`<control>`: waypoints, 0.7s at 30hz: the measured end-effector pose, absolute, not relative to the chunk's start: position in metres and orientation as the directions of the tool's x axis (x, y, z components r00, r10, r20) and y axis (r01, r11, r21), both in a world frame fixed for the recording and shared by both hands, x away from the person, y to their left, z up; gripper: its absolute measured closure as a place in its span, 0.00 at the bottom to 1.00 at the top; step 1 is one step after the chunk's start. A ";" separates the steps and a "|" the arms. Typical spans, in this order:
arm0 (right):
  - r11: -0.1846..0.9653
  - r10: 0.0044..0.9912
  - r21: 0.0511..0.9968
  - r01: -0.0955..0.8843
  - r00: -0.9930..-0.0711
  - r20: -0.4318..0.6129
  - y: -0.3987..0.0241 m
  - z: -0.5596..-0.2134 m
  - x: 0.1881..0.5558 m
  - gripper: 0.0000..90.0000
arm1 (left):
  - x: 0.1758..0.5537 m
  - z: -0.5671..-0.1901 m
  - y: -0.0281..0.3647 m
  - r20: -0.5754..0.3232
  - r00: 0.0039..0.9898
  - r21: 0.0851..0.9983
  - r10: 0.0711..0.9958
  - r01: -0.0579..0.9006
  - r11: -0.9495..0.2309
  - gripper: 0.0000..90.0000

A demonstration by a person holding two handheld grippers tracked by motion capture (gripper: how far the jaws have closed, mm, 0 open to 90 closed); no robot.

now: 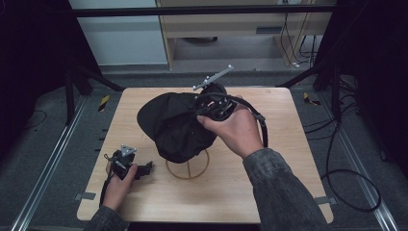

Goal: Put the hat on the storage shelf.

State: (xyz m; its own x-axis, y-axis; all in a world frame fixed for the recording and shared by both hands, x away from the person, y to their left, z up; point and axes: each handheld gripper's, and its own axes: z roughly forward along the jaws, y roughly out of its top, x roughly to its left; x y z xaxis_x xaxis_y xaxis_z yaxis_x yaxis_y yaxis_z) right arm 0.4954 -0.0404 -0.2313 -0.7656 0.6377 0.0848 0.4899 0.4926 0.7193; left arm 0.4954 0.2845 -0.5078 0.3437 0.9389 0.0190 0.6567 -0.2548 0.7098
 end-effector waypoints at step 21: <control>0.527 0.639 0.690 0.496 -0.767 0.063 -0.027 -0.249 0.499 0.95 | 0.495 -0.508 0.285 0.018 0.344 0.709 0.939 0.657 -0.254 0.00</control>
